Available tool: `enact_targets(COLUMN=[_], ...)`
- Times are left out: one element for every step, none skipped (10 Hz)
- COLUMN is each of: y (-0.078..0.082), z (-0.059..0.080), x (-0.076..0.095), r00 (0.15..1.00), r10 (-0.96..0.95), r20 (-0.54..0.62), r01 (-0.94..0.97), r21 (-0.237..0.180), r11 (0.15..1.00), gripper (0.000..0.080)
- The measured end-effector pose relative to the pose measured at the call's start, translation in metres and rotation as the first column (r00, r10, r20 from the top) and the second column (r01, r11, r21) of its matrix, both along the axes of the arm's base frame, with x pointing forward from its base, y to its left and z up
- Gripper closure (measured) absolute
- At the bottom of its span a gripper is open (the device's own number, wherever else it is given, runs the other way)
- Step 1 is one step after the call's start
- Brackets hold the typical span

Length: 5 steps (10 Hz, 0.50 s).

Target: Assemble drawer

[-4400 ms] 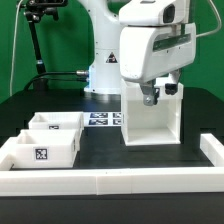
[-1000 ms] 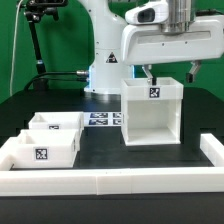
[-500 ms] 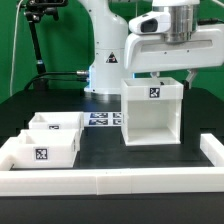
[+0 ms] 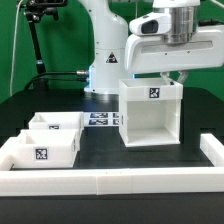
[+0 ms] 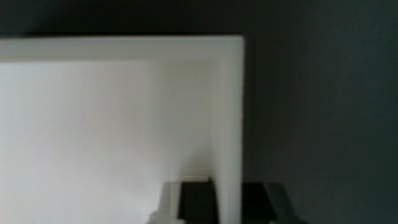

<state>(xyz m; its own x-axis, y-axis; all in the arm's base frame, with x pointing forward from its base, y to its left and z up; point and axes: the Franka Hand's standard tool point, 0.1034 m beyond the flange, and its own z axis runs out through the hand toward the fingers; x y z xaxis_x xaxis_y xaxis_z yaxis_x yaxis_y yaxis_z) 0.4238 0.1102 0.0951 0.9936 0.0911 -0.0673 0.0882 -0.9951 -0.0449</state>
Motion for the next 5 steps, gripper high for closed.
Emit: enact_targets(y=[0.0, 0.0, 0.0, 0.0, -0.0022], z=[0.0, 0.0, 0.0, 0.0, -0.0002], x=[0.0, 0.0, 0.0, 0.0, 0.0021], r00=[1.0, 1.0, 1.0, 1.0, 1.0], r10=[0.0, 0.0, 0.0, 0.0, 0.015], r20=[0.0, 0.0, 0.0, 0.0, 0.002], r01=[0.0, 0.0, 0.0, 0.0, -0.015], r21=[0.0, 0.0, 0.0, 0.0, 0.002], r11=[1.0, 1.0, 1.0, 1.0, 1.0], gripper=[0.0763, 0.0763, 0.0763, 0.0763, 0.0763])
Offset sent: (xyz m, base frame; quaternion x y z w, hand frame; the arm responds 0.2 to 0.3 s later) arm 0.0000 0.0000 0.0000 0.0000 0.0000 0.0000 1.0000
